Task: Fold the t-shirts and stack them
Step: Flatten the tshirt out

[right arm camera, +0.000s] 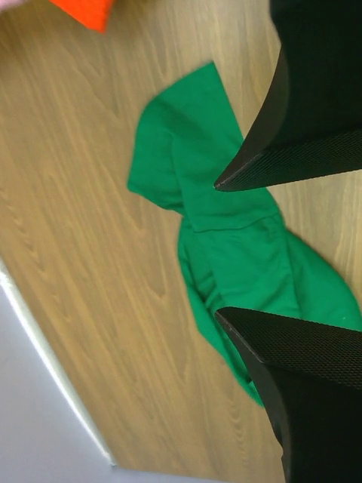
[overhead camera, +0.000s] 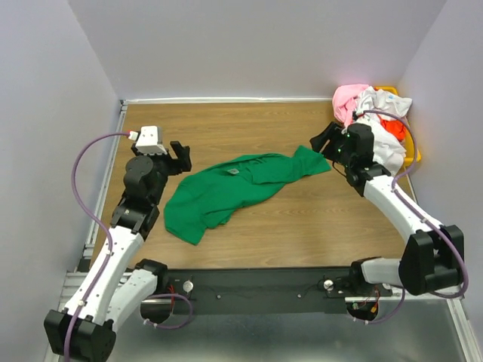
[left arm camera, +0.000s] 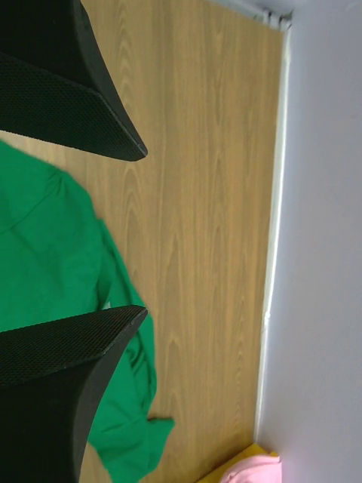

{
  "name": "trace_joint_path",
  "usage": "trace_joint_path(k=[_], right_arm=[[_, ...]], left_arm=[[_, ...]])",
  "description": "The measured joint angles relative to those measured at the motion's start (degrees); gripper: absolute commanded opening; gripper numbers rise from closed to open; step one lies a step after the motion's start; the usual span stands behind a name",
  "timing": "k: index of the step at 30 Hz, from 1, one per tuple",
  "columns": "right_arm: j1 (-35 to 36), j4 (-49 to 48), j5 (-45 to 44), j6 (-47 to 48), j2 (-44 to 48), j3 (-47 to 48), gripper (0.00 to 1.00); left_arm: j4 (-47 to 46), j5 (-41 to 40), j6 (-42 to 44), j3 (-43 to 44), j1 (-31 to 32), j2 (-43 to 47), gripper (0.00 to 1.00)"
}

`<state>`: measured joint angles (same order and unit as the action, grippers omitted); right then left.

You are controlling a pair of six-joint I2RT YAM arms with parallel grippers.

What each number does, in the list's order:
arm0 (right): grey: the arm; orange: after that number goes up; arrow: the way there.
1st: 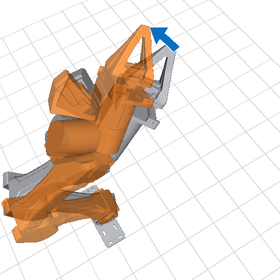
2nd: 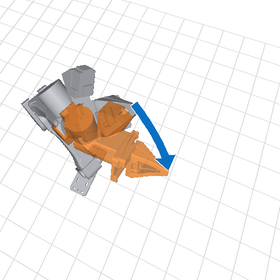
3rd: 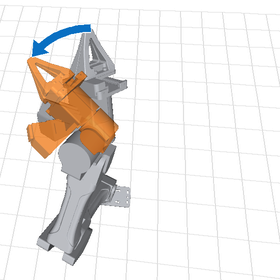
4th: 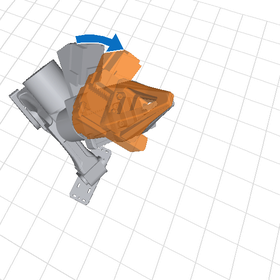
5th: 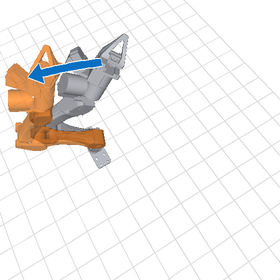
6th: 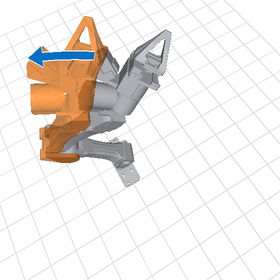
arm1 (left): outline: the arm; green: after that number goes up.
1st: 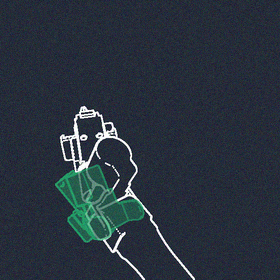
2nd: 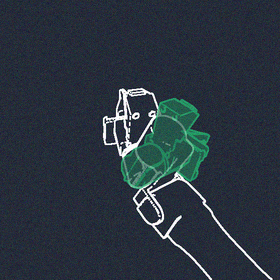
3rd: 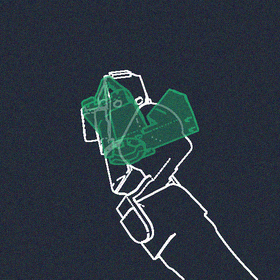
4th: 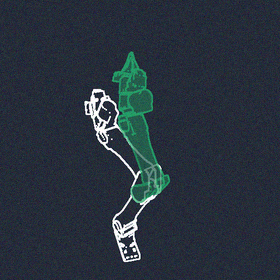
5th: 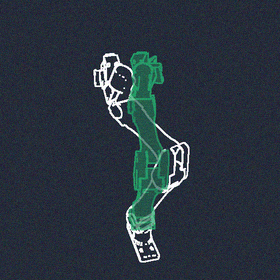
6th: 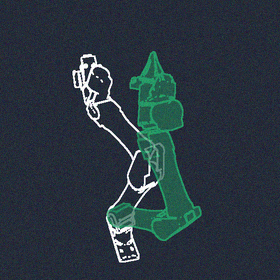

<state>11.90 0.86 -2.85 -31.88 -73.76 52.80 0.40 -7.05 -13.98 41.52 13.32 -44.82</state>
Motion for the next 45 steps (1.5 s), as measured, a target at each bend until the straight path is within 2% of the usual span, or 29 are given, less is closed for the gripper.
trace_joint_path(k=[3,6,9,13,19,26,33,36,38,39,40,41,42,43,45], right_arm=[[0.0,-2.7,3.5,-0.7,-1.9,-2.9,0.70],[0.0,-4.6,7.0,-1.3,-5.2,-5.5,0.70],[0.0,-5.9,9.6,-1.3,-8.1,-7.1,0.71],[0.0,-7.9,12.4,-1.5,-10.7,-7.8,0.73],[0.0,-11.9,13.9,-2.0,-15.3,-8.6,0.73],[0.0,-12.4,13.9,-2.6,-21.7,-8.6,0.73],[0.0,-13.1,13.1,-2.6,-23.7,-7.6,0.71],[0.0,-13.3,12.7,-2.6,-25.0,-6.2,0.64],[0.0,-13.3,12.5,-2.5,-25.8,-5.5,0.53],[0.0,-13.3,12.3,-2.4,-26.4,-5.0,0.44],[0.0,-13.3,12.3,-2.1,-26.7,-4.6,0.44],[0.0,-13.2,12.2,-2.3,-27.3,-4.0,0.31],[0.0,-13.3,12.2,-2.0,-27.6,-3.6,0.24],[0.0,-13.3,12.1,-1.9,-28.2,-3.1,0.12],[0.0,-13.2,11.9,-1.4,-28.7,-2.3,0.04]], left_arm=[[0.5,-4.0,-3.2,0.0,5.5,-1.9,0.85],[-0.1,-8.2,-6.2,-0.3,11.1,-4.4,0.90],[-2.1,-9.2,-8.9,-1.8,15.1,-9.4,0.90],[-4.8,-9.0,-11.8,-5.8,15.7,-16.9,0.89],[-8.0,-9.0,-14.3,-10.9,15.7,-19.4,0.89],[-11.7,-8.9,-14.7,-11.3,15.7,-25.4,0.89],[-14.7,-7.8,-13.5,-10.3,15.7,-34.9,0.89],[-15.9,-6.7,-12.5,-8.3,15.7,-40.6,0.89],[-16.6,-6.0,-12.0,-6.9,15.7,-43.1,0.89],[-16.9,-5.8,-11.8,-6.4,15.7,-43.9,0.89],[-17.4,-5.7,-11.5,-5.5,15.7,-45.0,0.89],[-17.7,-5.5,-11.1,-4.5,15.7,-45.9,0.89],[-18.3,-5.4,-10.8,-3.5,15.7,-46.9,0.89],[-18.6,-5.2,-10.6,-2.4,15.7,-47.7,0.89],[-19.2,-4.8,-9.8,0.3,15.7,-50.1,0.89]])
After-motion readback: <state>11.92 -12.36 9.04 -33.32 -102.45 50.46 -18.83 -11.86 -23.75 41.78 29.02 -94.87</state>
